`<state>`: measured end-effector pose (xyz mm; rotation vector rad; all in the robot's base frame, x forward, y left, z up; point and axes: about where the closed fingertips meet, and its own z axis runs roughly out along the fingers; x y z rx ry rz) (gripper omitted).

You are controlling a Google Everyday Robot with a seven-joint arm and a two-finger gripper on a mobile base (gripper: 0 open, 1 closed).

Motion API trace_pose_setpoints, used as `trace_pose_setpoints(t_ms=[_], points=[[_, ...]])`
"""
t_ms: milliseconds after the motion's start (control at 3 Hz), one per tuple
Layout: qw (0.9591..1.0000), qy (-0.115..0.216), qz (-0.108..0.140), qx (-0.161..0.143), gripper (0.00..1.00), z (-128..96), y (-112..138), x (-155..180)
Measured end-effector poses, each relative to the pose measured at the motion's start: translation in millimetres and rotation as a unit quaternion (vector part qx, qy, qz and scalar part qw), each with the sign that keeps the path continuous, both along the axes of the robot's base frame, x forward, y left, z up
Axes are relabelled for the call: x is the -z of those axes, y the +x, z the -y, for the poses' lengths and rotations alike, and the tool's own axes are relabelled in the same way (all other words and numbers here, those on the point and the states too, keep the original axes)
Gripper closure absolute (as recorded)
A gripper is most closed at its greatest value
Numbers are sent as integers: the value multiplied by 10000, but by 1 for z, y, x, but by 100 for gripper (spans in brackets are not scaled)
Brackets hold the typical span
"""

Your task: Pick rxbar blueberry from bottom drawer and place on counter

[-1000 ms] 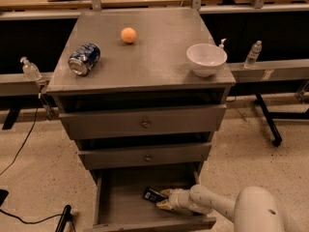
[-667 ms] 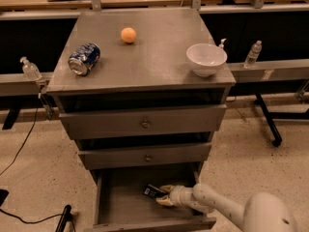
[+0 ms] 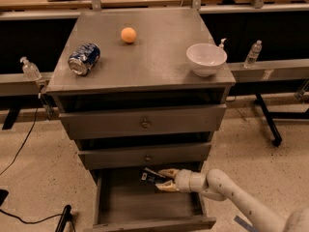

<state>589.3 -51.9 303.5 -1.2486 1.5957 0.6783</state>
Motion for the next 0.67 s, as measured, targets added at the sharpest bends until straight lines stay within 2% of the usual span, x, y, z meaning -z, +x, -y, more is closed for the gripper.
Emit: trace_pose_setpoints(t_ms=[333, 667], points=[[9964, 245, 182, -788, 100, -11, -42, -72], [9902, 301, 232, -1340, 100, -17, -71, -111]])
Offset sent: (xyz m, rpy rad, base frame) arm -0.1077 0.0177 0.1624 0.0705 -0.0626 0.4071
